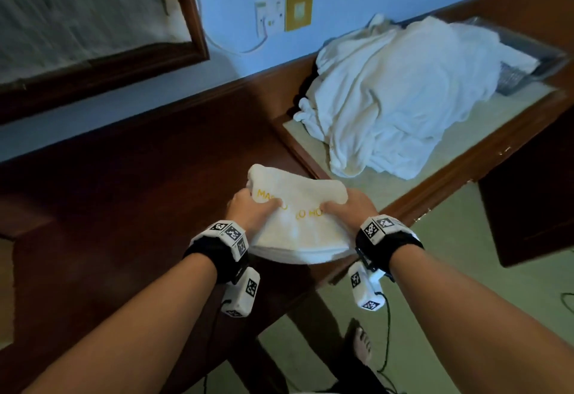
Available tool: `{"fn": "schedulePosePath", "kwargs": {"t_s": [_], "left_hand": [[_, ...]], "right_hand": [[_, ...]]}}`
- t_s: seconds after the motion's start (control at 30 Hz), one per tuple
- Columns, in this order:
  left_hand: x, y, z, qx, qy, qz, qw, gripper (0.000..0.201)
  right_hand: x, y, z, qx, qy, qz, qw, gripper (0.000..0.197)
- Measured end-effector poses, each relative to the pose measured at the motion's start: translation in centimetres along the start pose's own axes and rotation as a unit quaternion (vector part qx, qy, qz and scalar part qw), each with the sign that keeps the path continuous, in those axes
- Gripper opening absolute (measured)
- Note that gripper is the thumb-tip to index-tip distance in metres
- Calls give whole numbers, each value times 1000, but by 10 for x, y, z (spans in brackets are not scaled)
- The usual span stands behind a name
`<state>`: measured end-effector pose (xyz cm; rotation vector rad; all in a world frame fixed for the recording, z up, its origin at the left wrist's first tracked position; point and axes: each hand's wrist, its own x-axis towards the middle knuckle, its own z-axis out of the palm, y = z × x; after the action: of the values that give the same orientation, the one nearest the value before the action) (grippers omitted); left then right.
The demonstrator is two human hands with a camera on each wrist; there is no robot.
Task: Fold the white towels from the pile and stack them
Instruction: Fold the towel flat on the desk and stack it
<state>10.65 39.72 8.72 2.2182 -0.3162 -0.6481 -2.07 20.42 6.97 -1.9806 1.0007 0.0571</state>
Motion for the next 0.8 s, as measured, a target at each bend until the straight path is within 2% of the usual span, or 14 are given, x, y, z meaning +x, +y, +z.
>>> {"fn": "schedulePosePath", "kwargs": {"t_s": [0.1, 0.2, 0.4, 0.5, 0.7, 0.8], "left_hand": [[0, 63, 14, -2, 4, 73, 997, 34], [7, 123, 42, -13, 11, 120, 993, 40], [15, 240, 135, -55, 3, 216, 975, 32], [16, 294, 192, -53, -11, 246, 968, 26], [21, 388, 307, -86, -60, 262, 959, 55], [28, 429, 359, -100, -81, 248, 960, 51]], "right_hand": [[3, -1, -56, 11, 62, -18, 998, 55], [8, 8, -119, 29, 127, -30, 991, 49], [17, 51, -252, 46, 224, -53, 972, 53], [21, 83, -317, 56, 255, -46, 964, 55], [30, 154, -433, 62, 310, -8, 949, 44], [38, 185, -478, 63, 333, 21, 940, 42]]}}
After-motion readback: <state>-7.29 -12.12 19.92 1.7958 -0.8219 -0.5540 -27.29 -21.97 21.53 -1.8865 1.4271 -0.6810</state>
